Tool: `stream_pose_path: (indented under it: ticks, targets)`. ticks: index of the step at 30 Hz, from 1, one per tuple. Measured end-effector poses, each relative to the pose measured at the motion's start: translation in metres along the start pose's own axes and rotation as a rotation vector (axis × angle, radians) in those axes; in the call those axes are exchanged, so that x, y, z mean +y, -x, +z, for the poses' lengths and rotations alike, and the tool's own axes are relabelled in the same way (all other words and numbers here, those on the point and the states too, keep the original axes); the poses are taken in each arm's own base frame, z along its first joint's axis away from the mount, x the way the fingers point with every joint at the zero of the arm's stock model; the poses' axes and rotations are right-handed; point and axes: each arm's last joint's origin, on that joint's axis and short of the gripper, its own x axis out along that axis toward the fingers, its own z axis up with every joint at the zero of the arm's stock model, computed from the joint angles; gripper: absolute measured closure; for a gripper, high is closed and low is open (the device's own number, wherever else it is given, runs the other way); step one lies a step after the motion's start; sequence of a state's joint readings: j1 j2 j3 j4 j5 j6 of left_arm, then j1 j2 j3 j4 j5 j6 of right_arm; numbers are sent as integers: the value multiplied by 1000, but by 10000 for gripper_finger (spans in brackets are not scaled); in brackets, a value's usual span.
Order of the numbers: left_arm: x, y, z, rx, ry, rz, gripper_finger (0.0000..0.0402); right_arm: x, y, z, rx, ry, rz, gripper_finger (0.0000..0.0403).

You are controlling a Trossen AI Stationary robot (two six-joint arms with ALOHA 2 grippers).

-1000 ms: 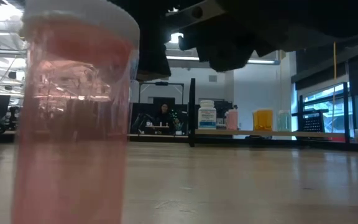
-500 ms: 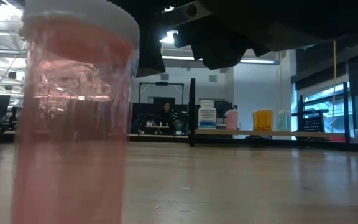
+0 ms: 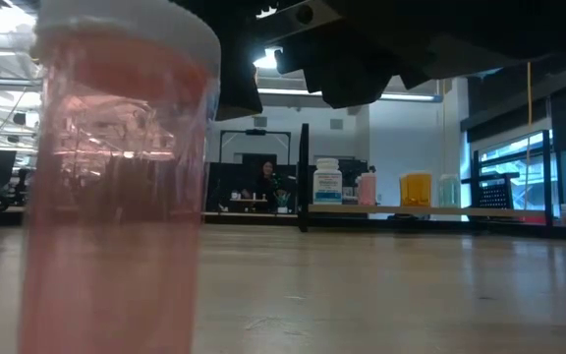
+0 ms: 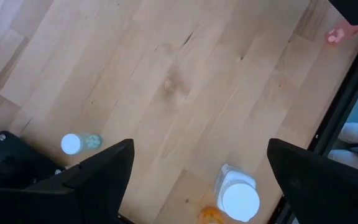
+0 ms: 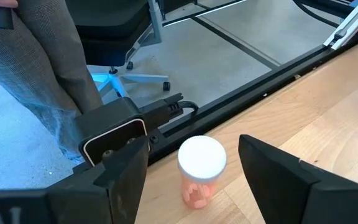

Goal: Pick and place medicine bottles onto shelf by color
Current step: Put the pink pill bottle on the shelf aligned with the other pink pill bottles

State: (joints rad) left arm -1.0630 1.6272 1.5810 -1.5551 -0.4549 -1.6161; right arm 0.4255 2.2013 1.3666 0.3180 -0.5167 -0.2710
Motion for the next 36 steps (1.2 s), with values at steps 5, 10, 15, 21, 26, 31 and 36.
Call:
stream_pose_path:
  ticks: [5,10,15,21,26,31,36]
  targets:
    - [0,0,0,0,0,0,39,0,0,0,0,0,0,150]
    - [0,0,0,0,0,0,39,0,0,0,0,0,0,150]
    - [0,0,0,0,0,0,39,0,0,0,0,-1,0,150]
    - [0,0,0,0,-1,0,39,0,0,0,0,0,-1,150]
    - [0,0,0,-1,-2,0,39,0,-1,-2,0,1,-2,150]
    - [0,0,0,-1,-1,0,39,-1,-1,-2,9,5,-42,150]
    - [0,0,0,-1,-2,-1,39,-3,-1,-3,22,4,-86,150]
